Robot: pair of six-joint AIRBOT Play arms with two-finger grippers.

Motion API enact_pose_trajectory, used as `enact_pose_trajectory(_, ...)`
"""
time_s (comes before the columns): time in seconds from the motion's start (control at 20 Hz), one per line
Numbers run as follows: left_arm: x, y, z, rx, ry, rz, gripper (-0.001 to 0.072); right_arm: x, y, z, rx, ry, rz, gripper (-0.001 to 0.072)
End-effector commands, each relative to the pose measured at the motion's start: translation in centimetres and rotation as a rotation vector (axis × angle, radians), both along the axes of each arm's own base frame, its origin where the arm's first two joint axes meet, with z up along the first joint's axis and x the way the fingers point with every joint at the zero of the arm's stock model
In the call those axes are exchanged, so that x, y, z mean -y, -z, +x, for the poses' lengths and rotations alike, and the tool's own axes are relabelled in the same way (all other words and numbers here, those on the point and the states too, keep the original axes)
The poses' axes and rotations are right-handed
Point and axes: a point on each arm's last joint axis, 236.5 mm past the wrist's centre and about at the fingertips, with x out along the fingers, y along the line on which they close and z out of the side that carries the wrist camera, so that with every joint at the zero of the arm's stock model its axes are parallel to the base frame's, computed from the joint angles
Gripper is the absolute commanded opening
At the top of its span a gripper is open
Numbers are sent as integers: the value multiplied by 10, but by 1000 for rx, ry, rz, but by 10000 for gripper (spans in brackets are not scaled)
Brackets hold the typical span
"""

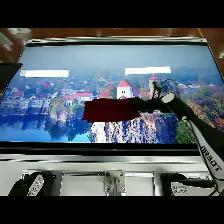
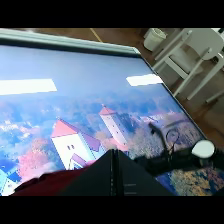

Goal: Fold the shirts.

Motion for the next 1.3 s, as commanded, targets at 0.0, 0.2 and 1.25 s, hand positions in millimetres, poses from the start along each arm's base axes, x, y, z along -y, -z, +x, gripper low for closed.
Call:
enact_pose_trajectory(0.0, 15, 6, -11, -51, 59, -17, 34, 96, -49, 56, 153, 181, -18, 56)
enact_pose_trajectory(0.2, 36, 29, -17, -180, 85, -3, 34, 245, -67, 35, 110, 461, -1, 56)
enact_pose_trajectory(1.25, 192, 28, -10, -131, 236, -180, 35, 399, 21, -300, -545, 1072, -58, 56)
